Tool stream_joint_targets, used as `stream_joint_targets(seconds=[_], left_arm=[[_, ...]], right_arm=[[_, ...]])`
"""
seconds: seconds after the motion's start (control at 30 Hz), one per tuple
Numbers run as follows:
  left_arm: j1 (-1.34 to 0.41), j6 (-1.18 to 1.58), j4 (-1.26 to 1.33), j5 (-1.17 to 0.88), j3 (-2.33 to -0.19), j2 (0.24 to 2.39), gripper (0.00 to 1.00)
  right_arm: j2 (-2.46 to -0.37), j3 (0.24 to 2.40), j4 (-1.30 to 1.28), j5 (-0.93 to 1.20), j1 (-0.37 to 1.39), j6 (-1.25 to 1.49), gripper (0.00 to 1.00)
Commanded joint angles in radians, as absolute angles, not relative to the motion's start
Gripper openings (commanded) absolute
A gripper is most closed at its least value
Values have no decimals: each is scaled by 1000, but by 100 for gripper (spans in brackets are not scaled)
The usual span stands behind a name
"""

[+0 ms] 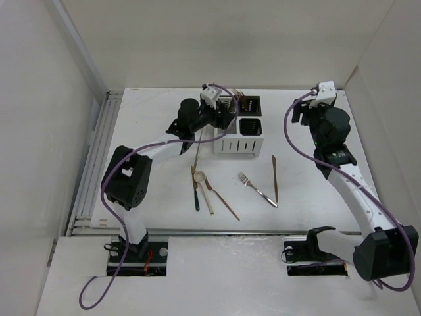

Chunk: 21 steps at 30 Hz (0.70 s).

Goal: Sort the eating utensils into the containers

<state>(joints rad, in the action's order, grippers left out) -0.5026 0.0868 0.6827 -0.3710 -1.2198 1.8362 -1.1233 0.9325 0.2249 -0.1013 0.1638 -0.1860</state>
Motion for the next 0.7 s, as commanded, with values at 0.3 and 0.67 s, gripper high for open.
stream_joint_targets(seconds=[0.3, 0.67], left_arm=[[-205, -352, -52, -434, -1336, 1531, 83], [-115, -565, -532, -433, -1468, 1896, 70]], right_arm=[[-1203, 992, 245, -72, 178, -156, 77], [-1221, 983, 245, -81, 235, -156, 80]])
